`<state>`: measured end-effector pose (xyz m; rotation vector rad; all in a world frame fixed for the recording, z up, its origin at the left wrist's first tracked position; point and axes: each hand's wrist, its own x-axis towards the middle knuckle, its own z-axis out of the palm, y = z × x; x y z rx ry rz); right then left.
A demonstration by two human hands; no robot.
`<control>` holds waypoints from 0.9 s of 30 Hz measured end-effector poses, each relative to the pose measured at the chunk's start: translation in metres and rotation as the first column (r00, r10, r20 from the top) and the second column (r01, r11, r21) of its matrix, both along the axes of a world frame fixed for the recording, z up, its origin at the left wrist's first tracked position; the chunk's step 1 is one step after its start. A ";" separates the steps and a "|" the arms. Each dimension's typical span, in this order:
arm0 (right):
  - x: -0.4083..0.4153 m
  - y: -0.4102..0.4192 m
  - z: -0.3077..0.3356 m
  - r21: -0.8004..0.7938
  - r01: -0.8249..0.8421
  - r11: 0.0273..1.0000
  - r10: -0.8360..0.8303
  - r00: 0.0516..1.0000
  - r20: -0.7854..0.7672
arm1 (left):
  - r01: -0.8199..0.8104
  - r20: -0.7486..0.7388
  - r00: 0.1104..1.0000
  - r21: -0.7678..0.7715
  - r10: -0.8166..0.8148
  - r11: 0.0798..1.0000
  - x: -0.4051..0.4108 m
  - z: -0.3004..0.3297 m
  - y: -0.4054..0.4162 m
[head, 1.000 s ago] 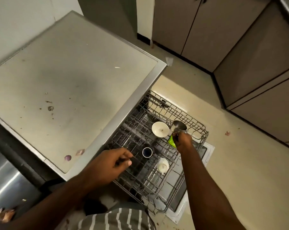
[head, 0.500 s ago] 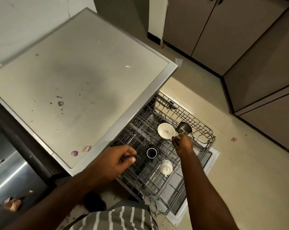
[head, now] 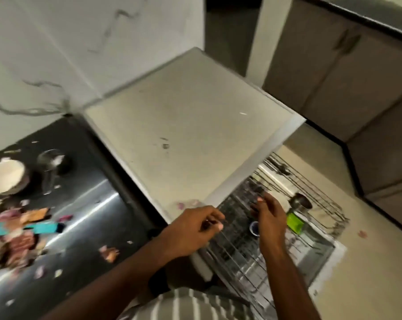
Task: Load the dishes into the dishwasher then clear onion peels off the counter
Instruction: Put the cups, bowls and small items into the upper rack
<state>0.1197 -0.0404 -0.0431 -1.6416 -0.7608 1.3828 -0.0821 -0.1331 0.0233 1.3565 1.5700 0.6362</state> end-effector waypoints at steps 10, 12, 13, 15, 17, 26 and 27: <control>-0.153 -0.089 0.071 0.202 -0.434 0.878 0.439 0.898 0.017 | -0.561 0.161 0.823 0.073 0.545 0.825 -0.148 -0.007 -0.080; -0.175 -0.100 0.077 0.218 -0.465 0.858 0.471 0.882 0.023 | -0.681 0.185 0.729 0.090 0.659 0.727 -0.180 -0.012 -0.095; -0.185 -0.105 0.081 0.225 -0.479 0.848 0.488 0.873 0.022 | -0.741 0.190 0.670 0.105 0.718 0.663 -0.196 -0.014 -0.101; -0.202 -0.115 0.087 0.244 -0.497 0.833 0.508 0.861 0.018 | -0.846 0.183 0.533 0.132 0.826 0.517 -0.225 -0.011 -0.111; -0.213 -0.123 0.092 0.259 -0.499 0.827 0.514 0.858 0.012 | -0.920 0.181 0.379 0.176 0.908 0.349 -0.254 -0.006 -0.117; -0.215 -0.139 0.101 0.239 -0.484 0.842 0.489 0.871 0.040 | -0.933 0.385 0.133 -0.263 0.913 0.247 -0.315 -0.009 -0.100; -0.214 -0.137 0.101 0.243 -0.471 0.848 0.477 0.878 0.036 | -0.923 0.406 0.147 -0.271 0.902 0.273 -0.316 -0.010 -0.097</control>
